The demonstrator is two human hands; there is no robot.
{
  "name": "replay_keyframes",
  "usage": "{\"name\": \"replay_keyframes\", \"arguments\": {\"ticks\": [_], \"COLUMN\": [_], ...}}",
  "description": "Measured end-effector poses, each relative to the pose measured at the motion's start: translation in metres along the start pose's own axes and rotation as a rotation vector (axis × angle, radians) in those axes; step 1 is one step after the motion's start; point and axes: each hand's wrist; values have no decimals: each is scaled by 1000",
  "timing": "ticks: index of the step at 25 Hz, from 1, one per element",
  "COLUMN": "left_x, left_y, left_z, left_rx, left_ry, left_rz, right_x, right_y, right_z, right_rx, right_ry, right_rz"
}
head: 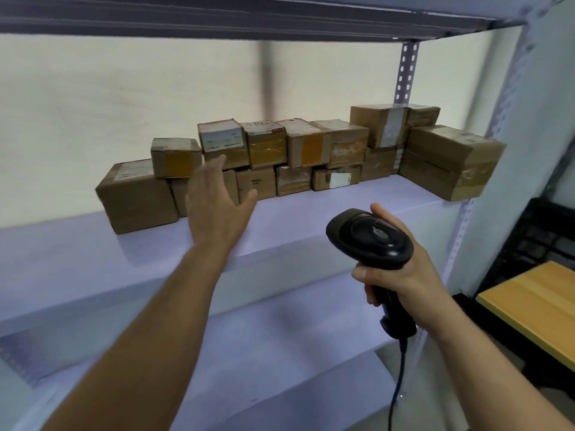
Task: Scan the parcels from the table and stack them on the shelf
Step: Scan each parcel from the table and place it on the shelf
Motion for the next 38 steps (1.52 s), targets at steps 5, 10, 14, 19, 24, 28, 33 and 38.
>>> {"name": "replay_keyframes", "arguments": {"ticks": [5,10,14,19,24,28,33,38], "left_x": [104,186,240,304,349,385,425,457], "left_y": [36,73,98,126,148,172,217,281], "left_z": [88,179,250,338,415,472,540,610], "left_rx": [184,265,348,456,567,644,707,710], "left_ry": [-119,-99,-71,2,90,145,186,230], "left_rz": [-212,-392,-492,-625,-751,-855,-981,-1172], "right_x": [34,69,103,146,185,209,218,204], "right_y": [-73,-160,-239,-327,-398,-451,-519,-594], "right_z": [9,21,25,28,23,26,33,43], "right_rx": [46,64,59,134,196,211,223,264], "right_ry": [28,17,60,21,21,58,120,170], "right_rz": [45,165,262,434,591,719,847,1025]}}
Point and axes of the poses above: each hand's wrist, its own x-axis away from the middle knuckle, its own y-axis out of the palm, z = x × y, and after that the axes turned 13 degrees about z, right-handed
